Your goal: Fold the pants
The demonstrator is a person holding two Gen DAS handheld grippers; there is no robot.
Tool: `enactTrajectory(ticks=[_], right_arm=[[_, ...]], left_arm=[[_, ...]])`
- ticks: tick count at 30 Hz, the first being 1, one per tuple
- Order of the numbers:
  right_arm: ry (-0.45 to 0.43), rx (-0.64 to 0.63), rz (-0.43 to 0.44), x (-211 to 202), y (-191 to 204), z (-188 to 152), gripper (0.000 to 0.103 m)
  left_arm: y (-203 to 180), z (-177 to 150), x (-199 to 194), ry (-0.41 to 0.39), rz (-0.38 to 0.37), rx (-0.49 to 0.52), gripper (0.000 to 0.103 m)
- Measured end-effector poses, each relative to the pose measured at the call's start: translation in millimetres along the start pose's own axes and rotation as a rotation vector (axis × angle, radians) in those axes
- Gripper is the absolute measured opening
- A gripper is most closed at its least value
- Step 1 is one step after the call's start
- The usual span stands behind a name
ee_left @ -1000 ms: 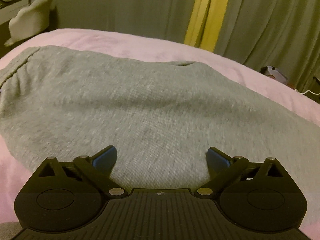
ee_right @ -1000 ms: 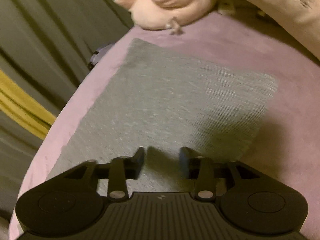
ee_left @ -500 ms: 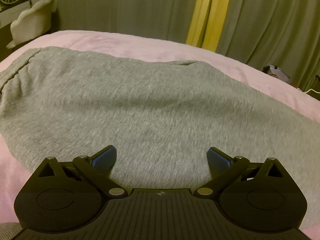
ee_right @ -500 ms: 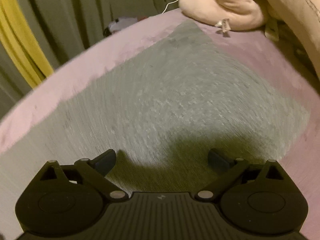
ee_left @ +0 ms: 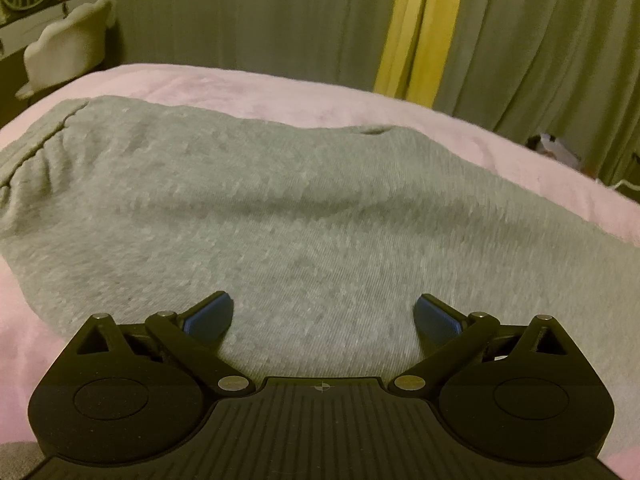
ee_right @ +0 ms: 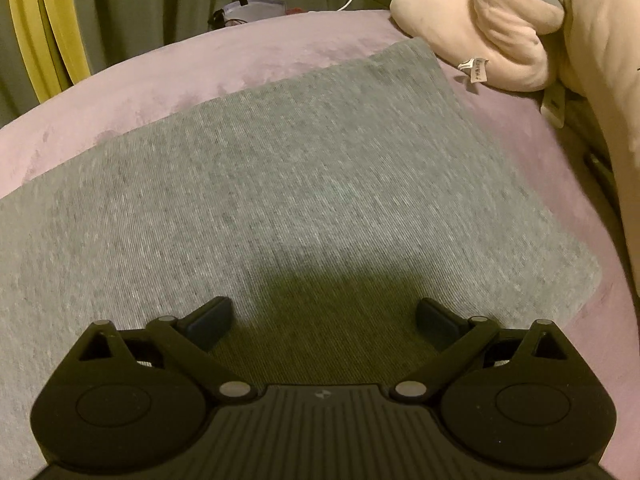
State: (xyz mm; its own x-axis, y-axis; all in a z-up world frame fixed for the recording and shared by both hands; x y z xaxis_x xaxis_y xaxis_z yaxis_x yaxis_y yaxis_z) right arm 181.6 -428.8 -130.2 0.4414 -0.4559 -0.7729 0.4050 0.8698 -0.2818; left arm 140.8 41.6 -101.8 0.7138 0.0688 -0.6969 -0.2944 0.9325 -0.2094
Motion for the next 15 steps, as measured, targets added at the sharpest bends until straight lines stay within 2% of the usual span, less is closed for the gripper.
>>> enactTrajectory(ticks=[2, 5, 11, 15], right_arm=[[0.0, 0.002, 0.002, -0.4, 0.3, 0.1, 0.099], [-0.005, -0.001, -0.001, -1.3, 1.3, -0.3, 0.099], [-0.018, -0.003, -0.004, -0.4, 2.3, 0.5, 0.099], [-0.036, -0.009, 0.001, -0.5, 2.3, 1.0, 0.099]], left_arm=[[1.3, 3.7, -6.4, -0.031, -0.007, -0.015, 0.102], [-7.0, 13.1, -23.2, -0.125, -0.038, 0.029, 0.102], [-51.1, 32.8, -36.1, -0.268, -0.006, 0.263, 0.102], [-81.9, 44.7, -10.3, -0.247, -0.049, 0.272, 0.102]])
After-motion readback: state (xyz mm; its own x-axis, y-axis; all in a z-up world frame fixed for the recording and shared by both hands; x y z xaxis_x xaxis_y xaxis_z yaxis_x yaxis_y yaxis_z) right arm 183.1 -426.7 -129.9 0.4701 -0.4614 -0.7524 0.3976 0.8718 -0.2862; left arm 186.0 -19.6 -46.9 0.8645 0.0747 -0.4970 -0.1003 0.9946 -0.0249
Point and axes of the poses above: each gripper's, at about its wrist camera, not at the fingertips, and x roughly the way its jaws point, y to its left, z to its top, the point moved 8 cm from there along x, roughly the way its jaws point, and after that the axes turned 8 degrees about -z, right-handed, at the moved point
